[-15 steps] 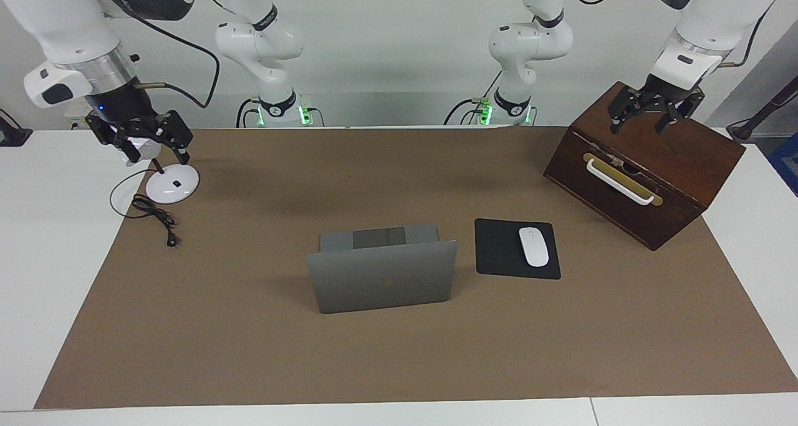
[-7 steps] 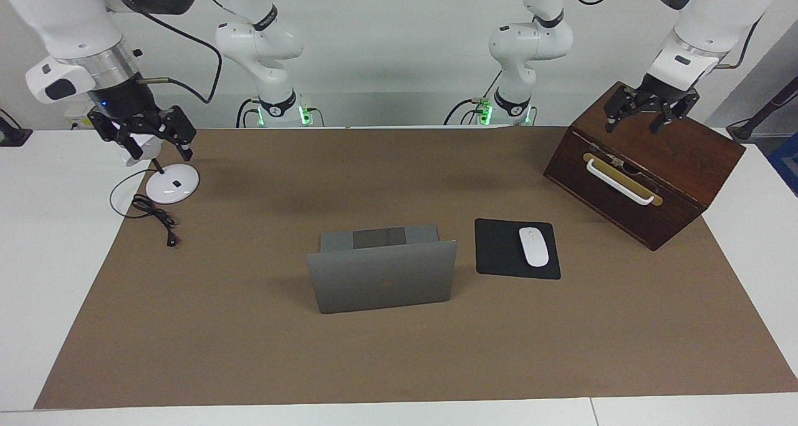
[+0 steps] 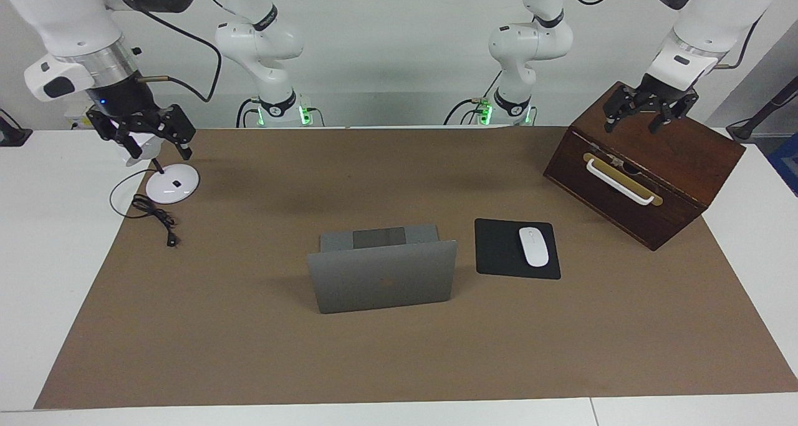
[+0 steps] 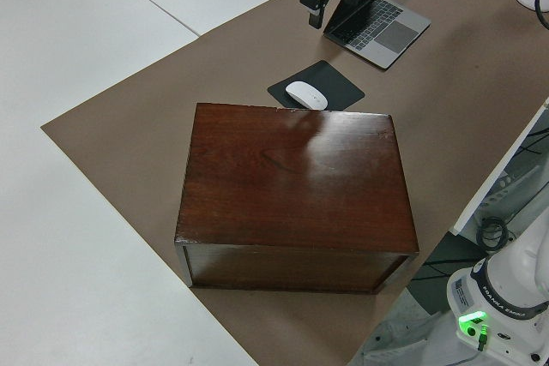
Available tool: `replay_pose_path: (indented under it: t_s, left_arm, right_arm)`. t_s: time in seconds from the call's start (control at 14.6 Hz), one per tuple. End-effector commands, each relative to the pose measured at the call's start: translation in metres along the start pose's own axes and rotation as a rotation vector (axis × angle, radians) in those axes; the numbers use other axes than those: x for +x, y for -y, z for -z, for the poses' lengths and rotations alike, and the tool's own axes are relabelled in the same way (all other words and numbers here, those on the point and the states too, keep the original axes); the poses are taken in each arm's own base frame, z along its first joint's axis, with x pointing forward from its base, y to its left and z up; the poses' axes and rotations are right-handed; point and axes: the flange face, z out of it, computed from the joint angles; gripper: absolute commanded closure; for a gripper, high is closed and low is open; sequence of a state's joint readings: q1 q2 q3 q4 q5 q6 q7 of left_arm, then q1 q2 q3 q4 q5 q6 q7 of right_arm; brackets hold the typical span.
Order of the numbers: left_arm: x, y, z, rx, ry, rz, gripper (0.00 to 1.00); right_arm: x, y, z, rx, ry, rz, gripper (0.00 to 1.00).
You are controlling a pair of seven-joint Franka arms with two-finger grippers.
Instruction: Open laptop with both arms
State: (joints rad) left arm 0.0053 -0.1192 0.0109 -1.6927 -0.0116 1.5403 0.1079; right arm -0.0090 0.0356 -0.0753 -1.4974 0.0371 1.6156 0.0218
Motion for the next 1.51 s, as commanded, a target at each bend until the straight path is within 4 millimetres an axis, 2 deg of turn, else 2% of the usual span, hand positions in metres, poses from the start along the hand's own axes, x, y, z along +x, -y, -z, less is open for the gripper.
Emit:
replay_pose_path:
  t_s: [0.0,0.27,0.69,1.03,1.44]
  left_arm:
    - [0.002,-0.001,0.005,-0.002,0.007,0.010,0.00]
    - [0.002,0.000,0.005,-0.001,0.005,0.019,0.00]
    - [0.002,-0.001,0.005,0.000,0.005,0.021,0.00]
    - [0.002,-0.001,0.006,0.000,0.005,0.021,0.00]
    - [0.002,-0.001,0.007,0.000,0.004,0.021,0.00]
  right_arm:
    - [0.000,-0.003,0.000,-0.012,0.016,0.010,0.00]
    - [-0.006,-0.001,0.002,-0.011,0.029,0.011,0.00]
    - [-0.002,-0.006,-0.004,-0.012,0.038,0.007,0.00]
    - [-0.005,-0.012,0.004,-0.012,0.019,0.024,0.00]
    - [-0.005,-0.011,-0.002,-0.013,0.024,0.023,0.00]
